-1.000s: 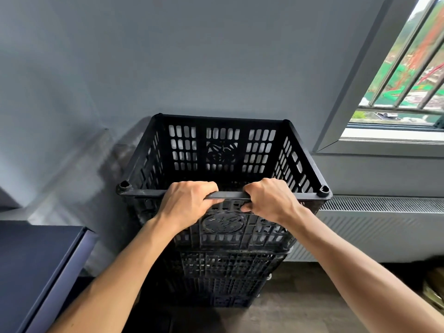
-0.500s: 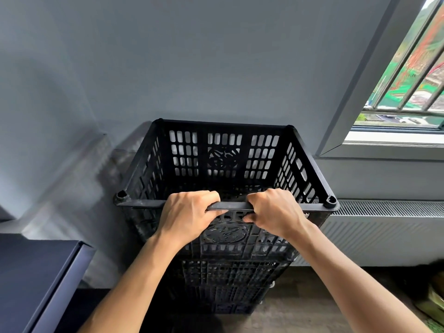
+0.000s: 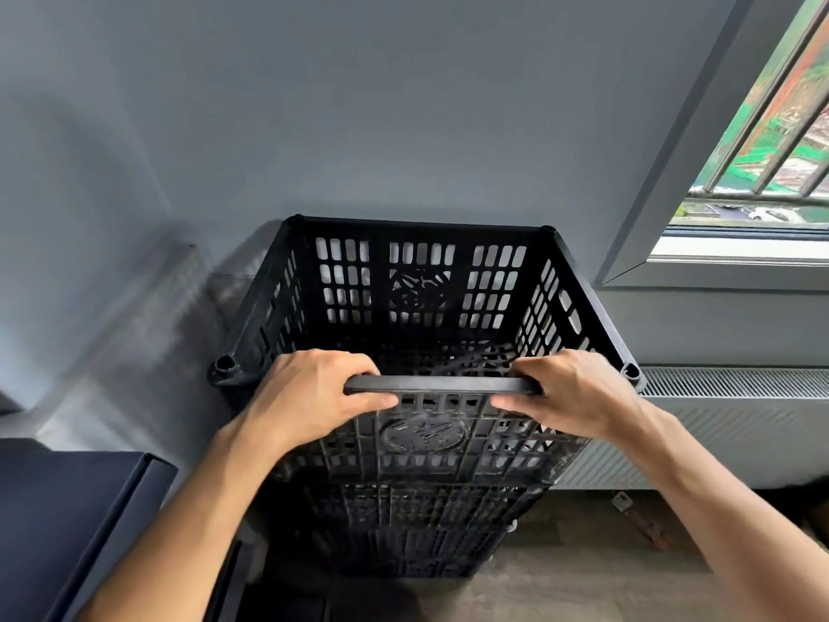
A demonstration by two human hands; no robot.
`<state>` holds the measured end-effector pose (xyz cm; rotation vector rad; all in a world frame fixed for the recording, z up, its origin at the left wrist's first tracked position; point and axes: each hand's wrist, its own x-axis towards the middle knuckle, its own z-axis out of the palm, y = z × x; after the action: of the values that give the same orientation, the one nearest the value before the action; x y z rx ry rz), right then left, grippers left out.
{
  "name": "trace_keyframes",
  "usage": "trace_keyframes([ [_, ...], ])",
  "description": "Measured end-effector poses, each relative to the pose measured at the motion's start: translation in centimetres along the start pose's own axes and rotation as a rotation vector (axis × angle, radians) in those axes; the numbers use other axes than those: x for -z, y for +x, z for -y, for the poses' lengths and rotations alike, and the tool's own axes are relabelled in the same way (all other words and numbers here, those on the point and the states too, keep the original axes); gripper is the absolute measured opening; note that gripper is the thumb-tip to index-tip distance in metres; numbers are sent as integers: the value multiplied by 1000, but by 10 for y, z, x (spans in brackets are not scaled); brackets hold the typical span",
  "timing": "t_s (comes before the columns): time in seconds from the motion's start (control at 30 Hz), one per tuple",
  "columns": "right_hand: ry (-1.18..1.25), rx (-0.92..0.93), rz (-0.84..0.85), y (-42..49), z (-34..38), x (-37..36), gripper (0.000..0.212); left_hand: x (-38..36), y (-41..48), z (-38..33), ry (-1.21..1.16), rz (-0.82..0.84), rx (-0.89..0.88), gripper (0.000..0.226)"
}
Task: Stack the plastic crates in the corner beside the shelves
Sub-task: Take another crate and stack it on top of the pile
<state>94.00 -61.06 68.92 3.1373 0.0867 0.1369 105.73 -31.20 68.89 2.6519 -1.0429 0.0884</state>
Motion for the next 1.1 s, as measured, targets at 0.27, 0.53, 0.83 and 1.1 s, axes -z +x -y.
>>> trace_keyframes([
  [0.27,-75,-6,-68,-2,-6,-8,96,1,-1,6,124,-46,61,65],
  [0.53,229,-74,135,12,-20,16,99,40,14,11,-224,289,64,54],
  [0.83,-78,-335,-3,73,-93,11,42,29,99,95,170,39,437,72],
  [1.1,233,-759,-74,87,-97,-7,54,5,113,113,261,-14,537,75],
])
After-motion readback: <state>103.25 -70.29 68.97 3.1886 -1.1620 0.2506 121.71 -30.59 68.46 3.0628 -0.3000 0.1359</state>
